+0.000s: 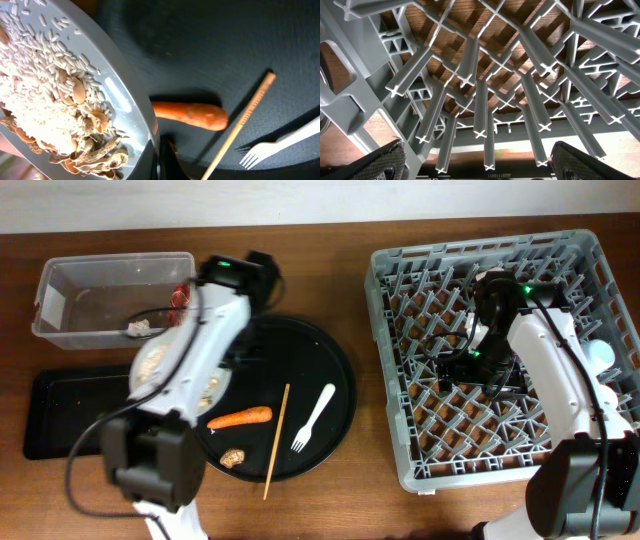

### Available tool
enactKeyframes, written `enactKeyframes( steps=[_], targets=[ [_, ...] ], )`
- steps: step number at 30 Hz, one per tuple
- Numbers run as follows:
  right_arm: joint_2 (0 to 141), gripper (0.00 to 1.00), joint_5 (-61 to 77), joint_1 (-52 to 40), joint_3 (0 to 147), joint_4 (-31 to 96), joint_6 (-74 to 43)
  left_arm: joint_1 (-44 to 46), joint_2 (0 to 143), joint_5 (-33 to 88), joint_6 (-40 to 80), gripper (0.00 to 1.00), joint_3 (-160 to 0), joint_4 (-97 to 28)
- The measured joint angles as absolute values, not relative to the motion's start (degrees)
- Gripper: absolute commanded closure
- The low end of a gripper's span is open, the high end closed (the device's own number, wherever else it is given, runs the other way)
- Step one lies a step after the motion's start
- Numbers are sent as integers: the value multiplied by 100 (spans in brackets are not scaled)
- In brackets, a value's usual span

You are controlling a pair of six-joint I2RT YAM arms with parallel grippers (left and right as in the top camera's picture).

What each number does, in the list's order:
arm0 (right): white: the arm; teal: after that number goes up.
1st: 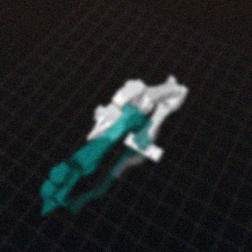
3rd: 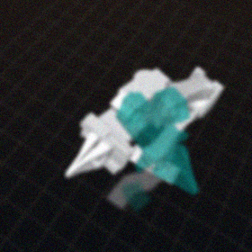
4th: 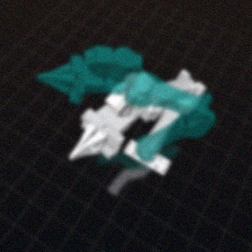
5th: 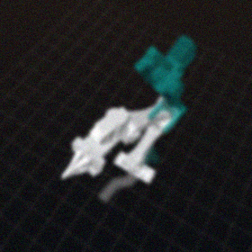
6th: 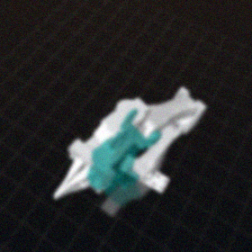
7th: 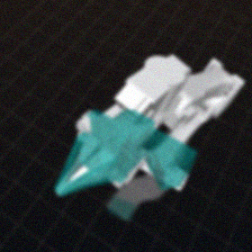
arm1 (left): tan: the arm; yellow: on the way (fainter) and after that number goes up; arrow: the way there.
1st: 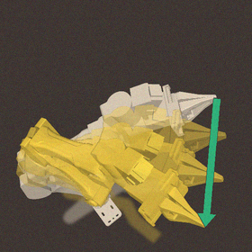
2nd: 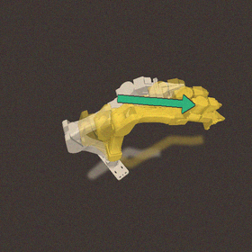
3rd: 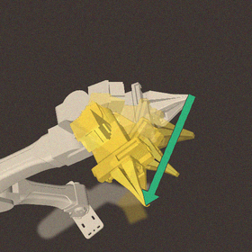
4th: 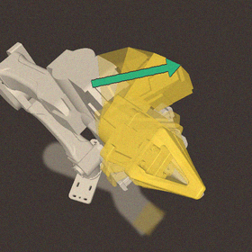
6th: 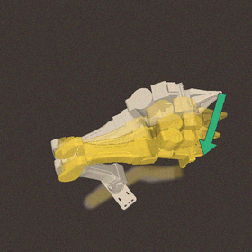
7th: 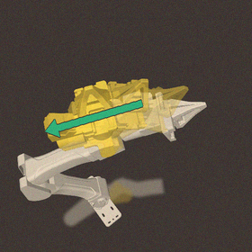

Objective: Sort waste into correct bins and load items into the dishwasher rack
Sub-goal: 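Carry the white bowl left over the black tray, then tip the white bowl to dump rice and shells onto the black tray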

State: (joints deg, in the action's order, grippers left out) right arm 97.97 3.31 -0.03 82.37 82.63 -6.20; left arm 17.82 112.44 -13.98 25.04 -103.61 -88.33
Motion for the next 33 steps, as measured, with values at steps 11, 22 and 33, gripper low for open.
enactKeyframes(
  steps=[11, 22, 33],
  targets=[
    [9797, 4, 331, -3, 8237, 8287, -622, 154, 10809, -602, 1656, 100, -10372, -8534],
    [9797, 4, 331, -3, 8237, 8287, -622, -1409, 10809, 915, 639, 100, -10372, -8436],
    [9797, 4, 331, -3, 8237, 8287, -620, -2545, 10809, 2624, -204, 100, -10252, -8250]
  ],
)
